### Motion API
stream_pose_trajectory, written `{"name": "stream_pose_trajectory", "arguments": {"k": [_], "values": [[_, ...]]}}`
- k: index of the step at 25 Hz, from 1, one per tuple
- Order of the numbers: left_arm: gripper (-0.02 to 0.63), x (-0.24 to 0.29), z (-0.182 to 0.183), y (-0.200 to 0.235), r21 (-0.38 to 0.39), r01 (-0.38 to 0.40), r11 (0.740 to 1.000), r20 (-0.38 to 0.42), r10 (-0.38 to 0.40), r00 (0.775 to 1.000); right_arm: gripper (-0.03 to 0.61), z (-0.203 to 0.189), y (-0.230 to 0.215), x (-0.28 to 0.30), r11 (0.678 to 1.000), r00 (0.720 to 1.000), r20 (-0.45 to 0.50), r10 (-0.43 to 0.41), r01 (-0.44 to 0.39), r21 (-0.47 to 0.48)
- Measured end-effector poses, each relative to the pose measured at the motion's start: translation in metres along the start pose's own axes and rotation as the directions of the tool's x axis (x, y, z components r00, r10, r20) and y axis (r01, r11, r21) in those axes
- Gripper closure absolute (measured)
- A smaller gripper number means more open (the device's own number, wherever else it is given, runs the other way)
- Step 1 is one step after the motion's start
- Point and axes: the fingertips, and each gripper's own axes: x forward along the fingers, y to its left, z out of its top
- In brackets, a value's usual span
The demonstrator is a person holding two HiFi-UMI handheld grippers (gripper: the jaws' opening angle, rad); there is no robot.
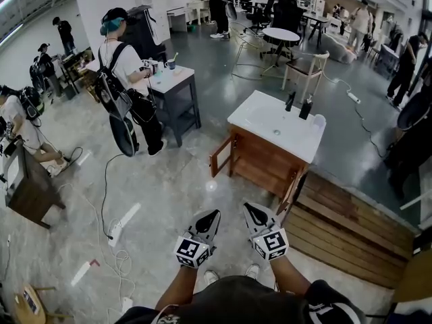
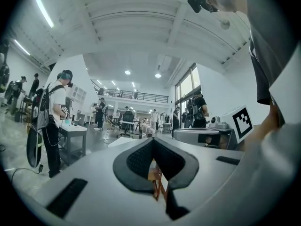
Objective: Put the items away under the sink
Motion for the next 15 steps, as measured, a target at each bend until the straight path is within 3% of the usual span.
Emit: {"name": "stream_pose_trajectory", "arguments": {"k": [10,15], "values": [[0.609,-0.018,0.007,0.025,0.035,0.005,0.999,-0.004,-0.005,1.0,0.555,0.01,0.028,0.02,1.0,1.0,0.025,-0.01,0.01,-0.007],[0.607,-0.024,0.002,0.04,0.029,-0.004,1.0,-0.021,0.005,1.0,0.554,-0.004,0.037,0.018,0.999,0.999,-0.014,-0.042,0.042,0.015]]}}
